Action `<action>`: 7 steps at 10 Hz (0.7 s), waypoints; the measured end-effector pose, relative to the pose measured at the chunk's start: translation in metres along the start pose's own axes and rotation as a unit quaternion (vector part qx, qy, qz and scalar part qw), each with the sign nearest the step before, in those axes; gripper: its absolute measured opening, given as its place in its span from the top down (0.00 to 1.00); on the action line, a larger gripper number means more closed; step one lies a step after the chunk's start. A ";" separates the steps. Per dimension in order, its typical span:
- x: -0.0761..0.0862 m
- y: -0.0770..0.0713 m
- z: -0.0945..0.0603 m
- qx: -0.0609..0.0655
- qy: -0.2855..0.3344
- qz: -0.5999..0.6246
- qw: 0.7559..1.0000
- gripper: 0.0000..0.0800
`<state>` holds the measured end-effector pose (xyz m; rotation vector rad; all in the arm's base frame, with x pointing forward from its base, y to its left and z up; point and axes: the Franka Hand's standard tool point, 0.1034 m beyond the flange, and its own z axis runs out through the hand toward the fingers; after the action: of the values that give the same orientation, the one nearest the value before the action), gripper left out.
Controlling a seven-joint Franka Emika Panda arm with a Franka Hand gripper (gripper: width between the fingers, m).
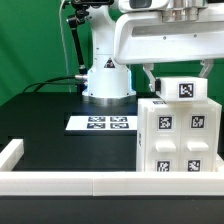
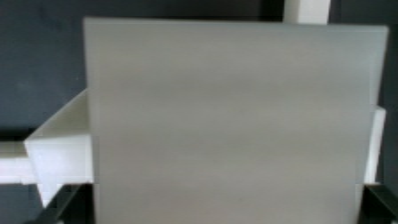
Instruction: Assemble cabinet
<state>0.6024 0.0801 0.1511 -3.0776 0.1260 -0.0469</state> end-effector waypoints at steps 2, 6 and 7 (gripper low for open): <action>0.000 -0.001 0.000 0.002 0.000 0.095 0.995 0.30; -0.001 -0.010 0.001 0.017 0.017 0.295 0.955 0.30; 0.000 -0.012 0.001 0.023 0.017 0.340 0.940 0.30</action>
Offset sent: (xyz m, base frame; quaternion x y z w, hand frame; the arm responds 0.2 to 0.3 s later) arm -0.0151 -0.0010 -0.0030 -0.0155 0.0283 0.2950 0.9549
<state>0.6037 0.0920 0.1505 -2.8025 1.1477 -0.0678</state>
